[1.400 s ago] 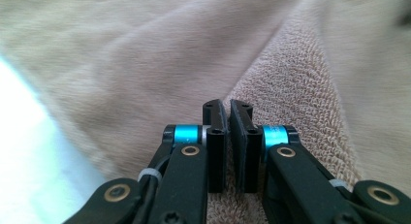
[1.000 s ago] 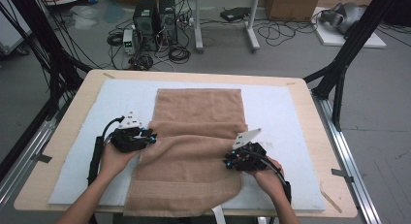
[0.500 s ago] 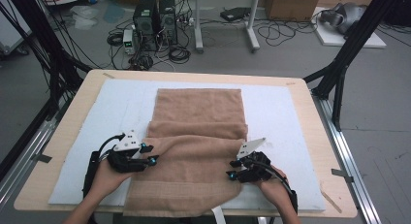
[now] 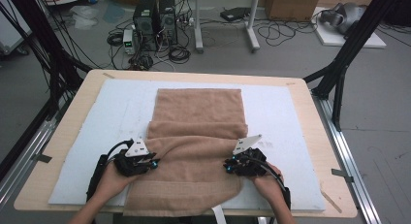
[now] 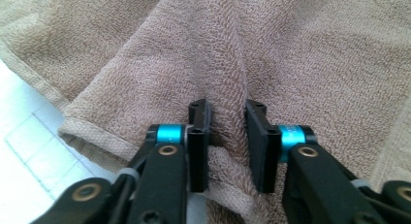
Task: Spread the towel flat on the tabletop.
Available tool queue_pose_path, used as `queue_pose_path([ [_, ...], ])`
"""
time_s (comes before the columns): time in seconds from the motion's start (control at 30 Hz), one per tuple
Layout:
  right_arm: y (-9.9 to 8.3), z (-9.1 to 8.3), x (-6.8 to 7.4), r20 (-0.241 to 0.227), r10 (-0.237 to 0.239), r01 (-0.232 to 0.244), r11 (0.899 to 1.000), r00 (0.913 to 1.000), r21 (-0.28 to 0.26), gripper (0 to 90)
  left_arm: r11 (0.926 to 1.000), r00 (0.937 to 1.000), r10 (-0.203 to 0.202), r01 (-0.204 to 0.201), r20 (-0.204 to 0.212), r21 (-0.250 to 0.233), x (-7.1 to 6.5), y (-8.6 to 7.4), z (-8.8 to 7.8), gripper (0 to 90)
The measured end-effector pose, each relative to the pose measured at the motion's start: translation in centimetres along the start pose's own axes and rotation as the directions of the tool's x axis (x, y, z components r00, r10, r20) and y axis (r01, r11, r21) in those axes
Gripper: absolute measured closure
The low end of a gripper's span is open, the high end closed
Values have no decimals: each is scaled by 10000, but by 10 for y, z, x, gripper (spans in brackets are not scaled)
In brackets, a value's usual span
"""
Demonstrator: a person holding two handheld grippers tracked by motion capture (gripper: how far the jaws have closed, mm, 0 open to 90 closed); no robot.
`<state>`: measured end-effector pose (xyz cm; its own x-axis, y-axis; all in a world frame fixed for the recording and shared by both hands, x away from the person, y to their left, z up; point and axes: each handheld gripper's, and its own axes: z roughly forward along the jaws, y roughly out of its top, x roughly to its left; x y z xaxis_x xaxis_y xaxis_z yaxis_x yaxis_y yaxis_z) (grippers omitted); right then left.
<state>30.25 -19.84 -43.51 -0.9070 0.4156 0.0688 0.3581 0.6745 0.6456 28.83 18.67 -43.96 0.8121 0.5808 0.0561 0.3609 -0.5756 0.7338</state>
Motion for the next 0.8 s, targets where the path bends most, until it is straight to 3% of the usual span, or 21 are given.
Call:
queue_pose_path([
  [0.13, 2, -1, -2, -179, -121, 124, 9998, 9998, 153, 857, 9997, 9996, -241, 242, 112, -103, 2, -1, -4, 780],
  [0.33, 0, -8, 5, -509, -255, 257, 9997, 9984, 20, 862, 9996, 9999, -134, 135, 52, -231, -2, -2, -9, 784],
  [0.63, -10, -24, 36, -774, -540, 519, 9982, 9955, -291, 862, 9972, 9998, 84, -72, 156, -746, -22, -2, -28, 787],
  [0.8, -13, -35, 53, -905, -922, 913, 9957, 9916, -141, 862, 9963, 9976, 256, -202, 636, -840, -36, -1, -44, 788],
])
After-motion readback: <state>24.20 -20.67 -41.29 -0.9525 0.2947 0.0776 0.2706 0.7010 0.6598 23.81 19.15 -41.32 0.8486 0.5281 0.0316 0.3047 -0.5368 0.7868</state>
